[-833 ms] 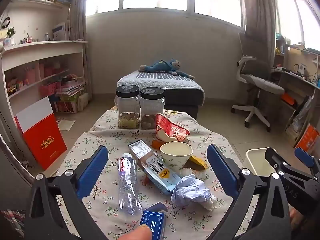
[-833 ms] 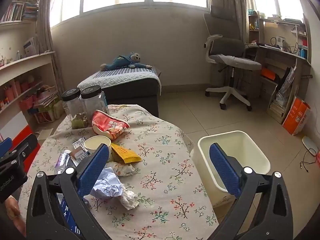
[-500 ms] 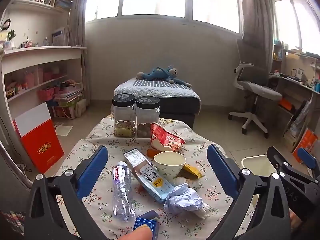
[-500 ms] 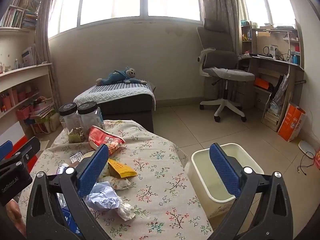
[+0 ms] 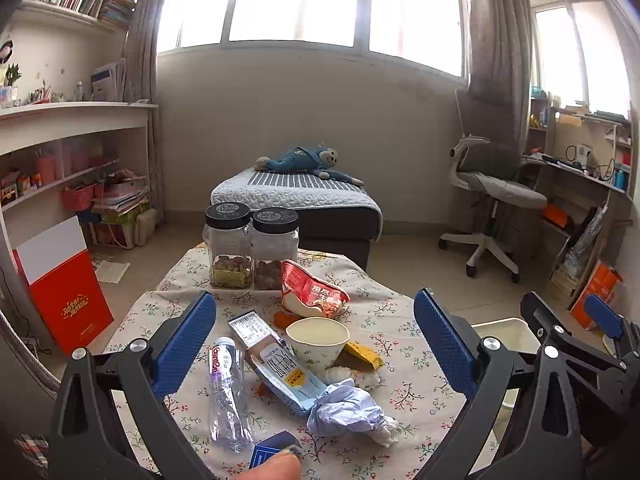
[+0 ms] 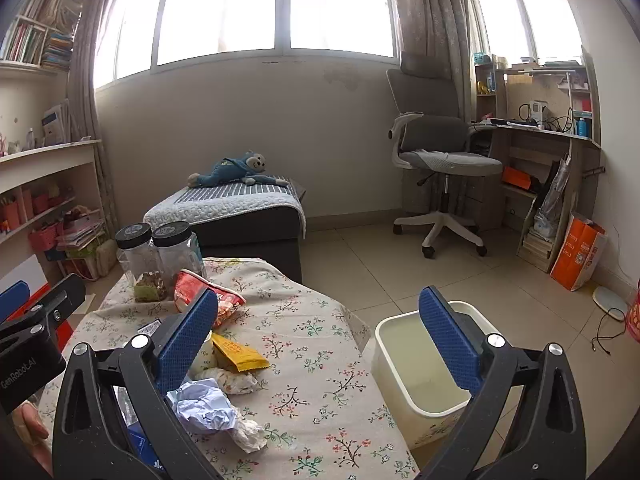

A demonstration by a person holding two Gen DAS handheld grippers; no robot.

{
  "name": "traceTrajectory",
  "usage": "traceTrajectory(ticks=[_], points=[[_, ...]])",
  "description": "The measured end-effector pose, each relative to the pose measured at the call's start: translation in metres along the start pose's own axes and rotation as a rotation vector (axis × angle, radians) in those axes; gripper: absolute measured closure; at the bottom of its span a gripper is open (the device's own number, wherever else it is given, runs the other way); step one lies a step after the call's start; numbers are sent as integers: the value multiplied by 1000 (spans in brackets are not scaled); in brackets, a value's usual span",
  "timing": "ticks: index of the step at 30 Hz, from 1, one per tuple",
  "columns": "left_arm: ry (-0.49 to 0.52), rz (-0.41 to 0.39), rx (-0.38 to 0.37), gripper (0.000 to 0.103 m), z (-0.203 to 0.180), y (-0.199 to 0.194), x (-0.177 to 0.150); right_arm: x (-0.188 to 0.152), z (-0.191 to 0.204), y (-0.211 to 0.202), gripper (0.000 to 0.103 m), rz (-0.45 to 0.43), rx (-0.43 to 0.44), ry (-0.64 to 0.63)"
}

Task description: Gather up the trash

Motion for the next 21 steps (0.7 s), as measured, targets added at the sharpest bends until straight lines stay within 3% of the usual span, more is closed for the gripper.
traceTrajectory(ticks=[21], points=[[22,-30,-31,7,-22,-3,10,9,-24,-8,7,-64,-18,42]])
Point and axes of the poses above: each gripper's, at about its wrist camera, not at the fingertips, and y roughly the way its jaws point, z to its left, x to its top, the point moved 4 cm from there along y, roughly the way its jaws point, and after that the axes turned 2 degrees about -z, right-handed, at the moved point
